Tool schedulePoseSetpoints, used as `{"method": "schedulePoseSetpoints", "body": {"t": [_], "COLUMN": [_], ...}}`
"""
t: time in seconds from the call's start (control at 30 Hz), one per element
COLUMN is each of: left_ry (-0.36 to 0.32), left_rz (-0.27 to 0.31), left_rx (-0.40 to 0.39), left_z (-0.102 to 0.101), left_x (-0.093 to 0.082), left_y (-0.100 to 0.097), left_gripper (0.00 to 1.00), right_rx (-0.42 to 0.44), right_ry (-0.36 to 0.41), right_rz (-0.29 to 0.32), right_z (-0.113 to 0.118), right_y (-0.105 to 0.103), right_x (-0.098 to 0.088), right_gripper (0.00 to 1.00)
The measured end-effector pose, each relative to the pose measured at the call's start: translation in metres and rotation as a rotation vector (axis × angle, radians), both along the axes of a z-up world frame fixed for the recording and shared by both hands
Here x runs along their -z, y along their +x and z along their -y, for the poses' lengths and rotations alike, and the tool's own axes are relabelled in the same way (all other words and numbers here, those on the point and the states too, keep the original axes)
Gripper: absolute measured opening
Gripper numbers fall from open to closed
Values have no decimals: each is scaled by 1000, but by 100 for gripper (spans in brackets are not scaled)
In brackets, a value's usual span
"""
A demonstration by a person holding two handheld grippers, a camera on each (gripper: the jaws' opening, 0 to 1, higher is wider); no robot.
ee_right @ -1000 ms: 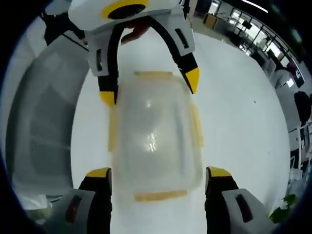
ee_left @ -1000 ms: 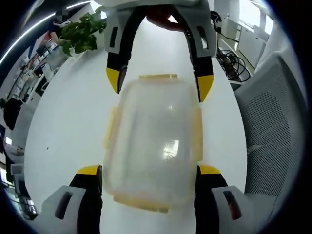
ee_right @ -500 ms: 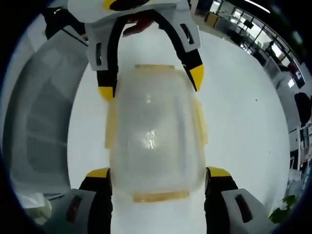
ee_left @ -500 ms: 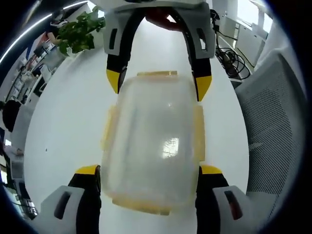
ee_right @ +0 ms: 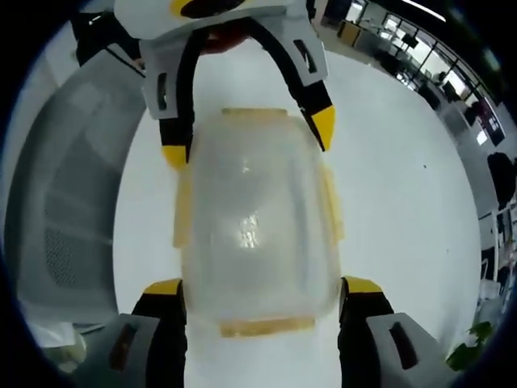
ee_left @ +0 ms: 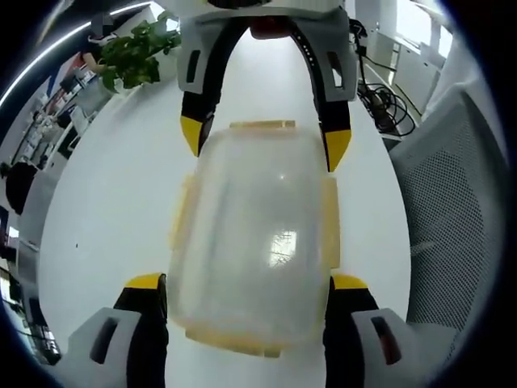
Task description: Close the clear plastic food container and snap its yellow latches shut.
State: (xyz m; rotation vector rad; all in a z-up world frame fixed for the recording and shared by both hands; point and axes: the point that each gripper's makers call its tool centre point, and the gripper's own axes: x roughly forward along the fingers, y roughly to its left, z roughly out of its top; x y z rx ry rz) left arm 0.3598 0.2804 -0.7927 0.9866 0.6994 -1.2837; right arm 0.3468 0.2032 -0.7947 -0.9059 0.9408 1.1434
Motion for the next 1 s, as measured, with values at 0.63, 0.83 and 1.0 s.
{"method": "schedulePoseSetpoints", "body": {"t": [0.63, 0.83, 1.0], "left_ry": [-2, -3, 11], "left_rz": [1, 1, 3], "left_rx": [-13, -24, -30], "left_z": [-19, -29, -40], "left_x": [0, 0, 1], "left_y": [-5, -5, -5], "left_gripper": [79, 79, 79], "right_rx": [-7, -17, -19], "right_ry": [-24, -40, -38], "right_rz": [-3, -4, -1], "right_z": [-20, -31, -42], "right_y": [-4, -3, -3], "right_x": [1, 2, 2], "right_gripper": [77, 77, 77]}}
